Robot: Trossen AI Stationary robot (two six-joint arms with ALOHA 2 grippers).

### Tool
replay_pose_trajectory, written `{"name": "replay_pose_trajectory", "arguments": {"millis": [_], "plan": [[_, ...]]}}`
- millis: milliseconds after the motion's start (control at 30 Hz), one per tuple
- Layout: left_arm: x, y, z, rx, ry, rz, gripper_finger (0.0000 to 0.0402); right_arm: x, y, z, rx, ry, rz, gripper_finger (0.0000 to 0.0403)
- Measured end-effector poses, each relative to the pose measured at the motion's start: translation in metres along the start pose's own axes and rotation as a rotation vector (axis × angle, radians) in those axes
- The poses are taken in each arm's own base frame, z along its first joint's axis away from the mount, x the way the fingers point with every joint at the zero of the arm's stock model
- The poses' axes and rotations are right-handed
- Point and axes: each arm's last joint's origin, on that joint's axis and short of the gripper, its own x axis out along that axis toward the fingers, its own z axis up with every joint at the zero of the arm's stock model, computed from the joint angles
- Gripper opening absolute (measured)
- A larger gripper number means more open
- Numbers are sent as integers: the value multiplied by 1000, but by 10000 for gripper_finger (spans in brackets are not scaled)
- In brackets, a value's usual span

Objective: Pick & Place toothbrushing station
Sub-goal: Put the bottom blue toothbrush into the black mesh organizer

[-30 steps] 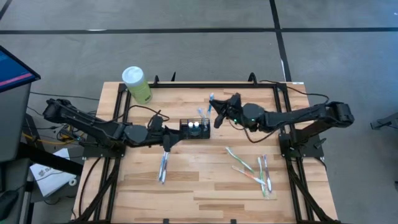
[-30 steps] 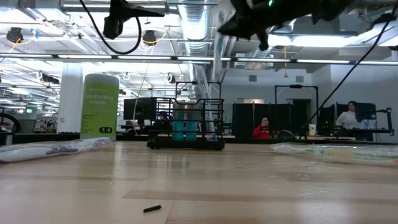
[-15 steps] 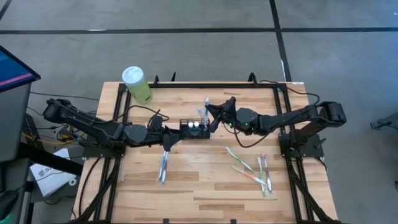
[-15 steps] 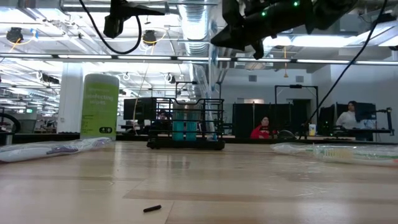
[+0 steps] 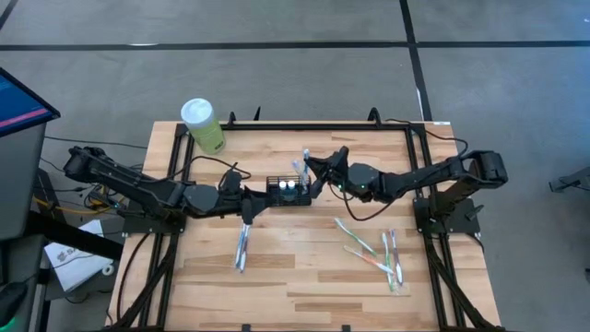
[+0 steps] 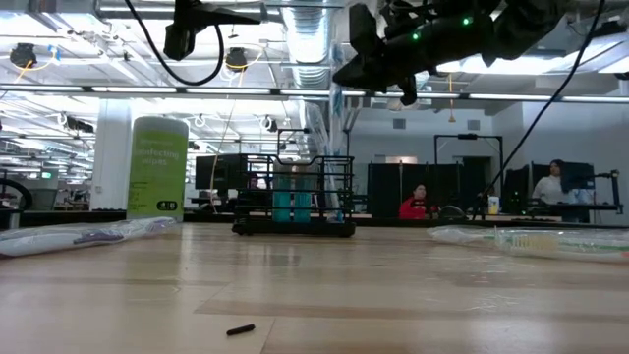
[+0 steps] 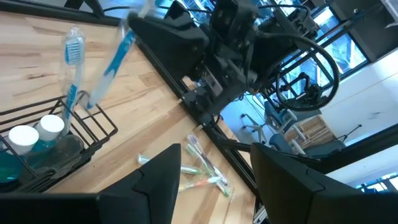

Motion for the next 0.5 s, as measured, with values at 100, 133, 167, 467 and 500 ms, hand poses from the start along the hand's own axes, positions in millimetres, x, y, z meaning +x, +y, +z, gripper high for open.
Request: {"name": "replay_pose_trajectory", "arguments": {"millis": [100,133,167,467,500], "plan": [[0,0,0,1,0,0,190,0,0,0,-14,1,-19,4],[0,0,0,1,0,0,190,0,-1,-1,-15,2,-22,4],[0,0,0,1,0,0,190,0,-1,-1,-19,7,-25,4],[0,0,0,0,0,0,190,11,7,-36,-29,59,-38,4],[0,0,0,1,0,0,190,11,9,-38,-22,50,-33,4]]}}
